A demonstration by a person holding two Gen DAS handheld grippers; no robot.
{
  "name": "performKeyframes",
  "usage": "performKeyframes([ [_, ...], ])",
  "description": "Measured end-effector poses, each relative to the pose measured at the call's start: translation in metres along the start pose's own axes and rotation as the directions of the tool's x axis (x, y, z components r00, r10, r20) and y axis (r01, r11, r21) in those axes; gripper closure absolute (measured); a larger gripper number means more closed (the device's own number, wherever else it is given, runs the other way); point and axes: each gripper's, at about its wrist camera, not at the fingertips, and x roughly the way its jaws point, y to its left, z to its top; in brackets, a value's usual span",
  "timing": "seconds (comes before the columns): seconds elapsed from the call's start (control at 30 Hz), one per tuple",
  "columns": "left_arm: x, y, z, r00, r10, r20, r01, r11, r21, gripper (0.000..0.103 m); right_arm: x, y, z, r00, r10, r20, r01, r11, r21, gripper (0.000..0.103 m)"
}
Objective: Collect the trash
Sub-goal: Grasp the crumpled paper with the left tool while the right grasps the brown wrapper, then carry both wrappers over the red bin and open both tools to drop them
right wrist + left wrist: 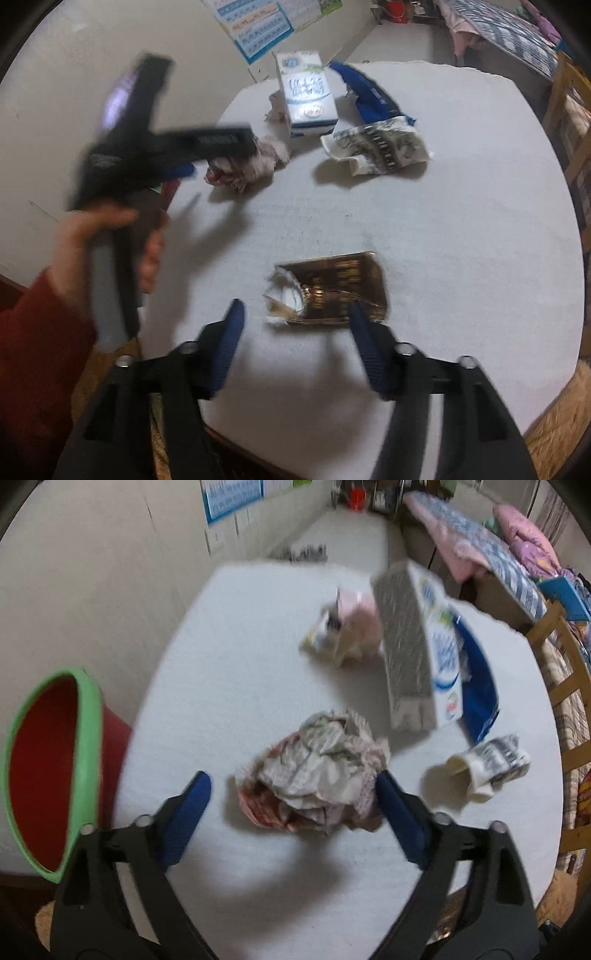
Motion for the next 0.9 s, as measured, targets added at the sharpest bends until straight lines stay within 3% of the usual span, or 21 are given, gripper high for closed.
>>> performKeyframes([
  [0.07,0.001,0.002,-0.003,1.000,-0.012,0.003,0.012,1.000,-0.018,0.045,-0.007,-0.003,-0.002,1.000,-0.010,0.020,0.010,1.000,0.013,0.033],
  [0.17,-0.016,0.006,-0.010,0.999,-0.013,0.052,0.016,0.999,-0.052,0.056,-0.009,-0.009,-0.001,0.998,-0.053,0.025,0.052,0.998,0.019,0.029],
  [0.4,-0.070,0.024,-0.046,0.989,-0.025,0.148,0.040,0.994,-0.105,0.056,0.019,-0.014,0.006,0.995,-0.090,-0.045,0.092,0.995,0.033,0.019],
  [0.53,-0.091,0.038,-0.058,0.986,-0.016,0.168,0.036,0.992,-0.118,0.056,0.046,-0.015,0.005,0.985,-0.136,-0.105,0.142,0.988,0.056,0.018],
  [0.63,-0.103,0.048,-0.070,0.983,-0.013,0.181,0.038,0.990,-0.134,0.056,0.052,-0.009,0.004,0.979,-0.182,-0.090,0.185,0.982,0.028,0.018],
  [0.73,-0.108,0.053,-0.081,0.983,0.003,0.185,0.024,0.989,-0.148,0.056,0.052,-0.005,0.004,0.974,-0.216,-0.074,0.217,0.976,0.015,0.037],
  [0.9,-0.110,0.056,-0.088,0.985,0.003,0.175,0.025,0.987,-0.158,0.056,0.045,-0.006,0.006,0.983,-0.172,-0.057,0.174,0.984,0.034,0.043],
])
